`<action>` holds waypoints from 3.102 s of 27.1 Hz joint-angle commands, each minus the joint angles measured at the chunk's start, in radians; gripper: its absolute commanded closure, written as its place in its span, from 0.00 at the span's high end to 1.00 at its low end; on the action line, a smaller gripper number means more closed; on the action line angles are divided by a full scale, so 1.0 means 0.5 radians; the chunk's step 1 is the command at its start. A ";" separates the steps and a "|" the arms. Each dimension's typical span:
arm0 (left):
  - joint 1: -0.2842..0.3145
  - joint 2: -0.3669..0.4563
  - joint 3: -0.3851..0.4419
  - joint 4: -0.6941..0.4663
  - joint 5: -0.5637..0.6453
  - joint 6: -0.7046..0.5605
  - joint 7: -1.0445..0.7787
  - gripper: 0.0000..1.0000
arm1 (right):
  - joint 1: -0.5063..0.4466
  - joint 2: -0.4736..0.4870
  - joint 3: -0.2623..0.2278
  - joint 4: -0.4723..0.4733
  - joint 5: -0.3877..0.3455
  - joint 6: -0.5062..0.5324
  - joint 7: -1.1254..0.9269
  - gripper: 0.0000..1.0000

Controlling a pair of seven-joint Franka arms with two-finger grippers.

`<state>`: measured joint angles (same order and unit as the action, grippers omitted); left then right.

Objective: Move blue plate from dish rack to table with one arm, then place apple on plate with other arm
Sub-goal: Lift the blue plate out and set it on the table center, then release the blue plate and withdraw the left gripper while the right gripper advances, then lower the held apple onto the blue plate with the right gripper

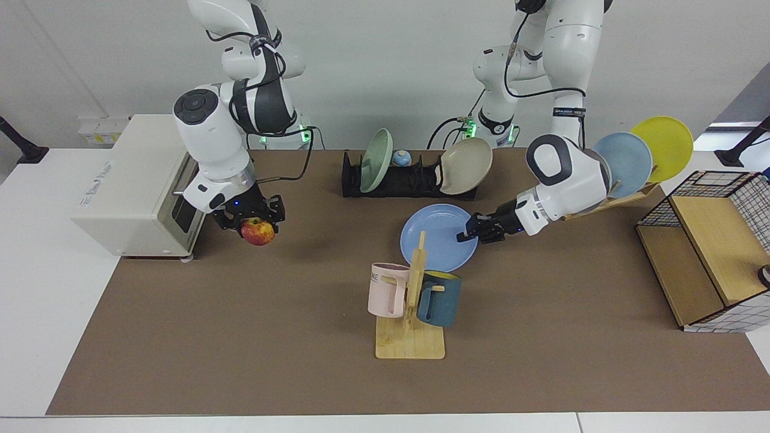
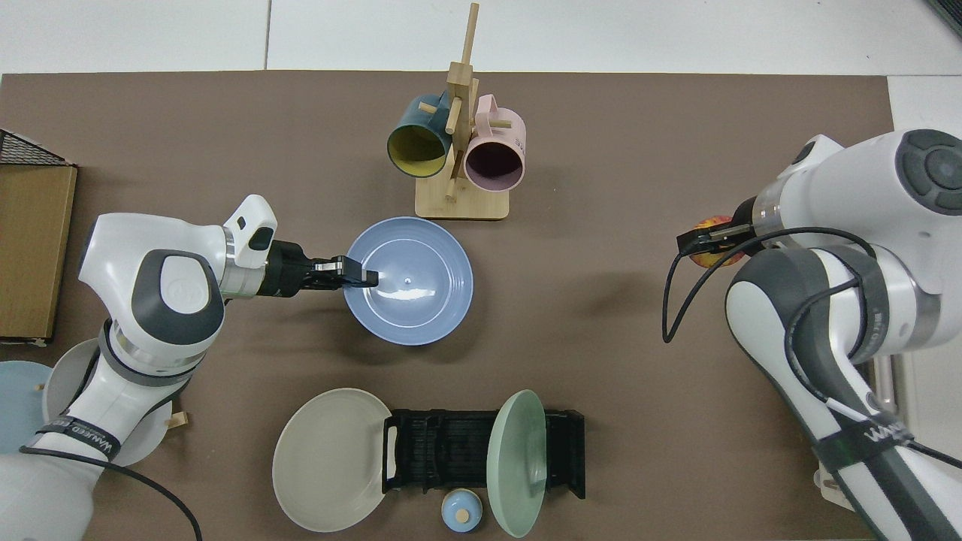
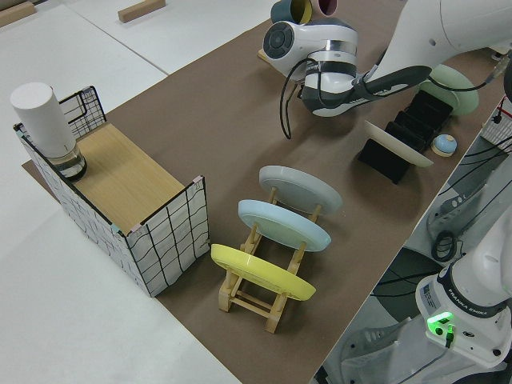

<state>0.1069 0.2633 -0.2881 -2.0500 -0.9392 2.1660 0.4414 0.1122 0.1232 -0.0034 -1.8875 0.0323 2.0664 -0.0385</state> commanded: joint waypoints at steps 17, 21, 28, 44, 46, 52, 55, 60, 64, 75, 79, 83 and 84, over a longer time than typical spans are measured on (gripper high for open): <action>-0.300 0.065 -0.071 -0.088 -0.036 0.457 -0.100 0.34 | 0.033 0.030 0.004 -0.091 0.000 0.175 0.043 0.00; -0.321 0.032 -0.071 -0.106 0.080 0.448 -0.174 0.41 | 0.091 -0.004 0.001 -0.060 -0.003 0.144 0.114 0.00; -0.327 -0.082 -0.071 -0.079 0.525 0.332 -0.511 0.56 | 0.263 -0.047 0.010 -0.029 -0.003 0.055 0.417 0.00; -0.297 -0.345 0.054 0.617 1.743 -0.748 -1.064 1.00 | 0.855 0.066 0.019 -0.054 0.061 0.309 1.132 0.00; -0.297 -0.373 0.076 0.709 1.746 -0.889 -1.058 1.00 | 0.904 0.118 0.019 -0.054 0.070 0.389 1.181 0.00; -0.297 -0.389 0.107 0.998 1.884 -1.227 -1.045 1.00 | 0.987 0.263 0.019 -0.084 0.073 0.549 1.215 0.00; -0.297 -0.416 0.107 1.075 1.934 -1.340 -1.042 1.00 | 0.990 0.306 0.019 -0.109 0.073 0.616 1.212 0.00; -0.291 -0.428 0.104 1.161 1.970 -1.439 -1.042 1.00 | 0.990 0.349 0.019 -0.124 0.073 0.690 1.215 0.00; -0.272 -0.432 0.098 1.250 1.992 -1.567 -1.042 1.00 | 0.994 0.389 0.019 -0.127 0.073 0.754 1.215 0.00; -0.192 -0.582 0.101 1.133 1.955 -1.559 -0.999 1.00 | 1.006 0.441 0.019 -0.127 0.073 0.825 1.255 0.12; -0.174 -0.582 0.104 1.139 1.958 -1.562 -0.993 1.00 | 1.006 0.441 0.019 -0.127 0.073 0.822 1.267 0.24; -0.171 -0.582 0.107 1.152 1.983 -1.562 -1.018 1.00 | 1.003 0.441 0.019 -0.130 0.073 0.825 1.267 0.46; -0.168 -0.585 0.110 1.152 1.983 -1.565 -1.021 1.00 | 1.003 0.441 0.019 -0.130 0.073 0.825 1.270 0.67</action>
<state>0.0170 -0.0080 -0.2338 -1.4570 0.0329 1.3887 -0.0668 0.6103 0.3467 0.0079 -1.9418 0.0569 2.4477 0.5708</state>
